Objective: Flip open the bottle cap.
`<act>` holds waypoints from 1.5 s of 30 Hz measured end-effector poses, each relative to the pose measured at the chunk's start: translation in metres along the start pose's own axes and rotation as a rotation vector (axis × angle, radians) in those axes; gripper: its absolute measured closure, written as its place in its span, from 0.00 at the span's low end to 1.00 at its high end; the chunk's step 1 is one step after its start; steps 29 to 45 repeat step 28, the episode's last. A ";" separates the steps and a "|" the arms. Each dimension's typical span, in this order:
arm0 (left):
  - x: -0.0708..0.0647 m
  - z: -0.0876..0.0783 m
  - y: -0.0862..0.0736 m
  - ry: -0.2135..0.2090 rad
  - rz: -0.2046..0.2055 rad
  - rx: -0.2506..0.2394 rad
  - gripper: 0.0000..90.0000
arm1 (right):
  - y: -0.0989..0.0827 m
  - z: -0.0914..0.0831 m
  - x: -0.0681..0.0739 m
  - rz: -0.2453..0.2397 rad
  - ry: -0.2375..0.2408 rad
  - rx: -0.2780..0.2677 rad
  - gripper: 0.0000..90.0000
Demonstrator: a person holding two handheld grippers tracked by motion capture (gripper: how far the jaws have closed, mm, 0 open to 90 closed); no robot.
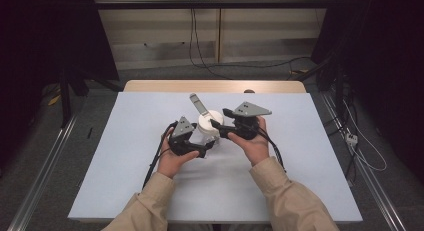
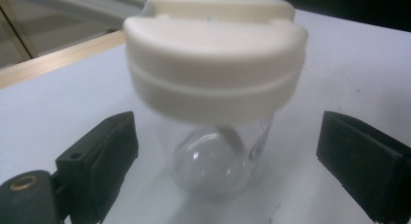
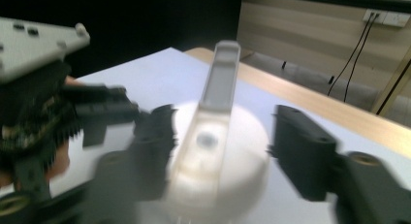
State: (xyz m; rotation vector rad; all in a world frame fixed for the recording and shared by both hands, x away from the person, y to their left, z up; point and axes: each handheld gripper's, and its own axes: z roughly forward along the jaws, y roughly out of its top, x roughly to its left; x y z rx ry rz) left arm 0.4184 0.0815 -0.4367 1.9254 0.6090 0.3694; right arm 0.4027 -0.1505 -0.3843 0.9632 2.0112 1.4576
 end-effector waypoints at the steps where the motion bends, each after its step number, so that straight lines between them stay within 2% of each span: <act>1: 0.001 -0.005 -0.002 0.001 -0.006 -0.001 0.08 | -0.004 -0.005 0.000 0.004 0.009 0.005 0.34; 4: 0.004 -0.023 -0.006 0.014 -0.007 0.001 0.08 | -0.015 -0.020 0.000 0.001 0.006 0.008 0.24; 8: 0.009 -0.045 -0.013 0.027 -0.021 -0.007 0.07 | -0.032 -0.038 -0.003 -0.005 -0.008 0.020 0.18; 12: 0.013 -0.064 -0.021 0.047 -0.018 0.006 0.07 | -0.048 -0.053 -0.008 -0.003 -0.029 0.034 0.16; 18: 0.019 -0.084 -0.035 0.059 -0.028 0.029 0.07 | -0.071 -0.075 -0.013 -0.005 -0.058 0.046 0.15; 21: 0.022 -0.096 -0.042 0.074 -0.033 0.033 0.07 | -0.083 -0.087 -0.016 0.008 -0.069 0.051 0.14; 25: 0.025 -0.112 -0.051 0.091 -0.040 0.049 0.07 | -0.092 -0.103 -0.020 0.014 -0.078 0.066 0.14; 28: 0.028 -0.119 -0.056 0.099 -0.051 0.050 0.07 | -0.099 -0.113 -0.021 0.017 -0.086 0.069 0.13; 45: 0.028 -0.119 -0.056 0.099 -0.051 0.050 0.07 | -0.099 -0.113 -0.021 0.017 -0.086 0.069 0.13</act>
